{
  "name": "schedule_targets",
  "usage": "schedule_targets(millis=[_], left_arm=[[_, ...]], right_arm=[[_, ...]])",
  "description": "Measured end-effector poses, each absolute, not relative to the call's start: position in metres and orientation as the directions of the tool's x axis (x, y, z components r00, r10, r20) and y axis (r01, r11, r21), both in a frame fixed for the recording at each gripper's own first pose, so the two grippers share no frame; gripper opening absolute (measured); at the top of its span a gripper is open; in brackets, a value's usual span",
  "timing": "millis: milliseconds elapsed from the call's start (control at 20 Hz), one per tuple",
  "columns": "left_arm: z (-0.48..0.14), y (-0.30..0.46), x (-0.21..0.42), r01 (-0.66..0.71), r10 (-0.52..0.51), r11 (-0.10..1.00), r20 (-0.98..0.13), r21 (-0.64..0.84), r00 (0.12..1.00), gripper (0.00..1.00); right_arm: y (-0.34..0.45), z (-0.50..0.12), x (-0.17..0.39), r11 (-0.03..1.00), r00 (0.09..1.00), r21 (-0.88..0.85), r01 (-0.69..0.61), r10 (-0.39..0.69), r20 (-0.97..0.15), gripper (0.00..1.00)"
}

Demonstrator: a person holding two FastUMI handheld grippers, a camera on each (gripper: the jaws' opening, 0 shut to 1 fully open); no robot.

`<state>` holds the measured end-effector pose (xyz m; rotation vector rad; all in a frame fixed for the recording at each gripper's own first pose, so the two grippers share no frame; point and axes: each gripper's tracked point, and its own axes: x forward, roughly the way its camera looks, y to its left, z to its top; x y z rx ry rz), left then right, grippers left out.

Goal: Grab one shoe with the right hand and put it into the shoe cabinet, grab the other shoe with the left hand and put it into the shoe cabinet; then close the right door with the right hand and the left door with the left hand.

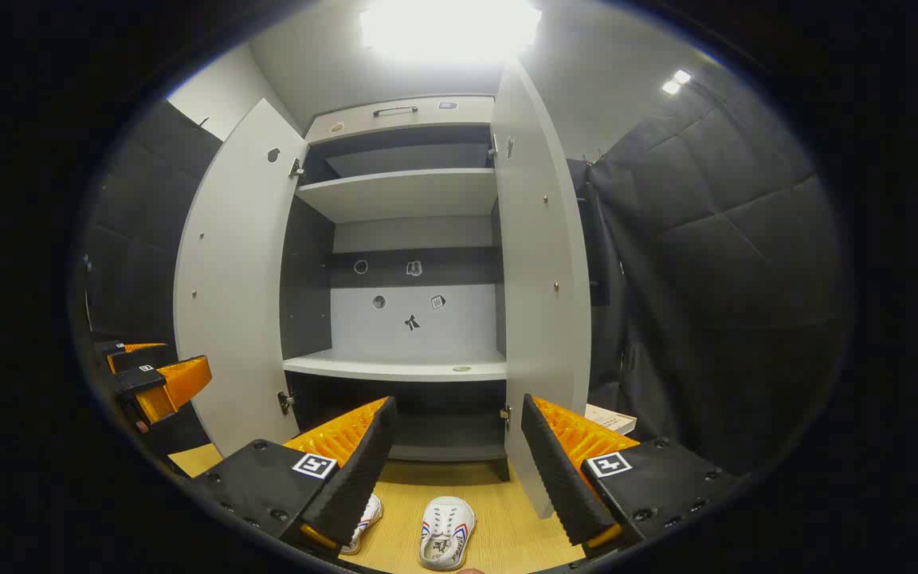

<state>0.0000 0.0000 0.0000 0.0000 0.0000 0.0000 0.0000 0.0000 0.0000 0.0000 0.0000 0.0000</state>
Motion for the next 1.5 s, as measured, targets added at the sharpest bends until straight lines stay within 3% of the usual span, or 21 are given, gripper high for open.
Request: schedule_targets(millis=[1000, 1250, 1500], left_arm=[[0.009, 0.011, -0.004, -0.043, 0.043, 0.999, 0.011, 0.019, 0.999, 0.94], [0.011, 0.018, -0.006, -0.092, 0.092, 0.995, 0.005, 0.032, 0.996, 0.94], [0.014, 0.025, -0.011, -0.143, 0.144, 0.989, -0.01, 0.048, 0.99, 0.94]], right_arm=[[0.017, -0.024, 0.026, 0.999, 0.997, 0.003, -0.05, 0.05, -0.066, 0.98], [0.031, -0.05, 0.045, 0.995, 0.987, -0.021, -0.097, 0.093, -0.133, 0.98], [0.045, -0.104, 0.064, 0.991, 0.954, -0.003, -0.134, 0.128, -0.272, 0.98]])
